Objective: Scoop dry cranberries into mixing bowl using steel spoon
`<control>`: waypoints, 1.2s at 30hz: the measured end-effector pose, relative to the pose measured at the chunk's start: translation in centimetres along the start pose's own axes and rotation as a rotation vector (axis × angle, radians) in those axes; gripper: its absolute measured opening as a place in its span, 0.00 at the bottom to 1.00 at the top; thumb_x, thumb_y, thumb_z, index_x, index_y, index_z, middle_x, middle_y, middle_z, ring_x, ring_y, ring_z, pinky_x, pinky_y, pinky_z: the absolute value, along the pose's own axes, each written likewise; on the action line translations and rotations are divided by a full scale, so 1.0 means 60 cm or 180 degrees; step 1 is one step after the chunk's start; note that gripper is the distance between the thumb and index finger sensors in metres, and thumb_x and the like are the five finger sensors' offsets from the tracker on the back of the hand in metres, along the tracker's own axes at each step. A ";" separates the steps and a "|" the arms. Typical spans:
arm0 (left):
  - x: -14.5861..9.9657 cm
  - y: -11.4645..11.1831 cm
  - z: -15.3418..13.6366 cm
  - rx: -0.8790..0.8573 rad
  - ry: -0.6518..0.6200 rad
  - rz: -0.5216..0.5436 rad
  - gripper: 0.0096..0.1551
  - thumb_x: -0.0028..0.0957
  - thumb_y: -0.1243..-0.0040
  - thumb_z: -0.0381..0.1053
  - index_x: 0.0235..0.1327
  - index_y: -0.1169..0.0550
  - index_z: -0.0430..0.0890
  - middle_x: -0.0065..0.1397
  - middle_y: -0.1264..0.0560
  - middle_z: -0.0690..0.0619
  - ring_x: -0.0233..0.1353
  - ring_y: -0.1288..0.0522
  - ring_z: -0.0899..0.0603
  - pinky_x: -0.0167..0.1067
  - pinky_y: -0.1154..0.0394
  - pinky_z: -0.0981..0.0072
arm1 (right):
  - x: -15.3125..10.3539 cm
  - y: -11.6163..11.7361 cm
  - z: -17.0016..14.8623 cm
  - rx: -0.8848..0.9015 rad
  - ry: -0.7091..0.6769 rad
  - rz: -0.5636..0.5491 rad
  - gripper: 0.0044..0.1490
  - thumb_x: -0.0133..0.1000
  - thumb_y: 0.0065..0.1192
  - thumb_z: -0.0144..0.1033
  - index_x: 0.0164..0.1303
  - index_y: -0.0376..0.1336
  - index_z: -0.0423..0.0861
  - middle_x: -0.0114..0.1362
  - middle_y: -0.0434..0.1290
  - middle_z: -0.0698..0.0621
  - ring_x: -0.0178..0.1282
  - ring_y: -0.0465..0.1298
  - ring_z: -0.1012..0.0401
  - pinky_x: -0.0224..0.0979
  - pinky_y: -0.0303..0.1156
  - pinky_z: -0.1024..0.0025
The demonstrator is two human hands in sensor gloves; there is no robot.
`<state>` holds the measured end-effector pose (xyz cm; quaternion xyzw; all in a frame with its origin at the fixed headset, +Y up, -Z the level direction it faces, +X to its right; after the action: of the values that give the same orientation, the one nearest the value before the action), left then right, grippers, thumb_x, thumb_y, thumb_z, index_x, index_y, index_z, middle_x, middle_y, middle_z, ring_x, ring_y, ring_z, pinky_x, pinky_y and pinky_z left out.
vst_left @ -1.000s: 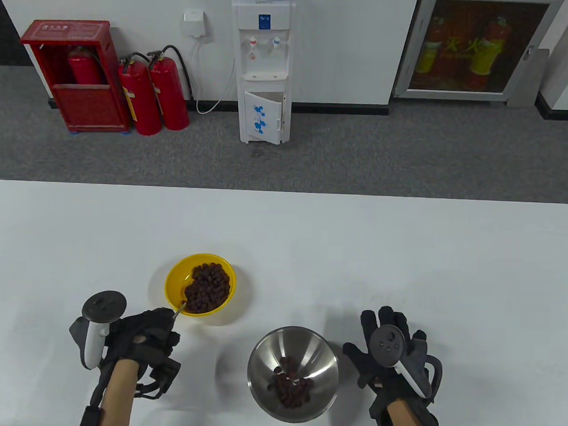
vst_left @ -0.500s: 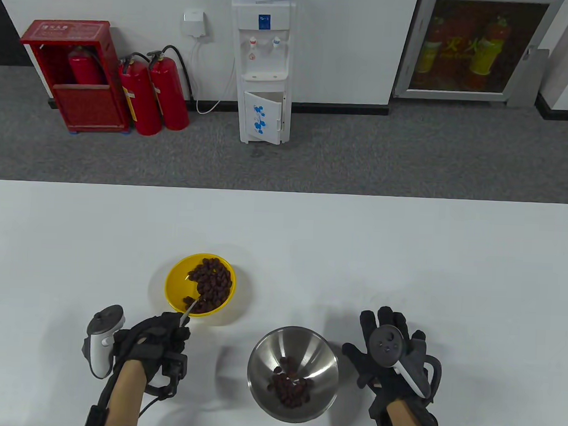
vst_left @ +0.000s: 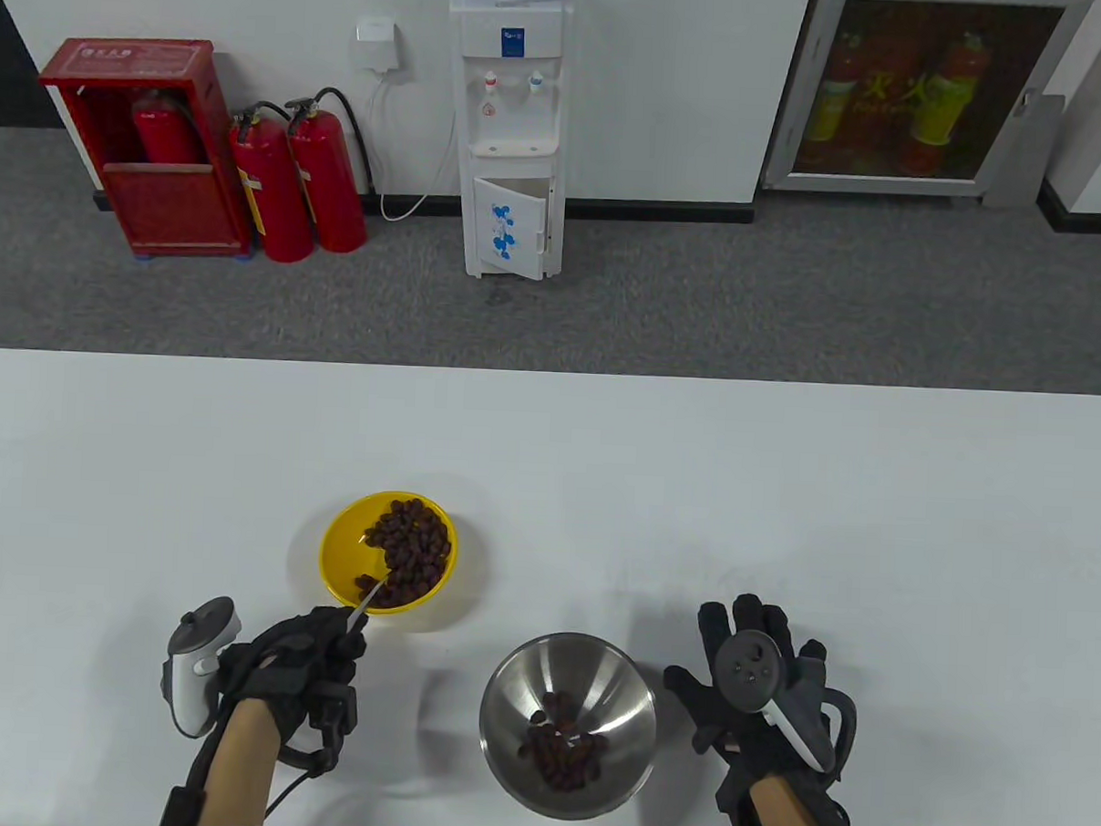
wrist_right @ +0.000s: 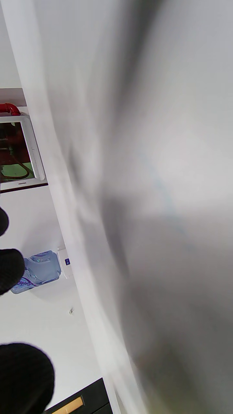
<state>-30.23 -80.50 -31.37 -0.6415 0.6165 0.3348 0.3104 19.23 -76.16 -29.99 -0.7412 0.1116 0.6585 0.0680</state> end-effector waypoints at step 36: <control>-0.036 0.018 0.012 0.0124 -0.0532 -0.0198 0.29 0.53 0.45 0.55 0.58 0.22 0.38 0.27 0.10 0.60 0.17 0.15 0.53 0.25 0.15 0.60 | -0.005 -0.001 0.003 -0.0233 0.0049 -0.0044 0.56 0.44 0.56 0.76 0.80 0.43 0.65 0.84 0.29 0.57 0.87 0.30 0.54 0.77 0.26 0.31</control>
<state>-31.37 -78.67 -30.02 -0.6240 0.5746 0.3653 0.3834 19.04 -76.04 -29.73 -0.7489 0.0828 0.6559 0.0445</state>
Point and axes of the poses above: the tracker on the back of each hand, its own z axis roughly to the thumb side, its own x axis roughly from the wrist to the fingertips, y = z × x, the point moved 1 cm from there along x, roughly from the wrist to the fingertips
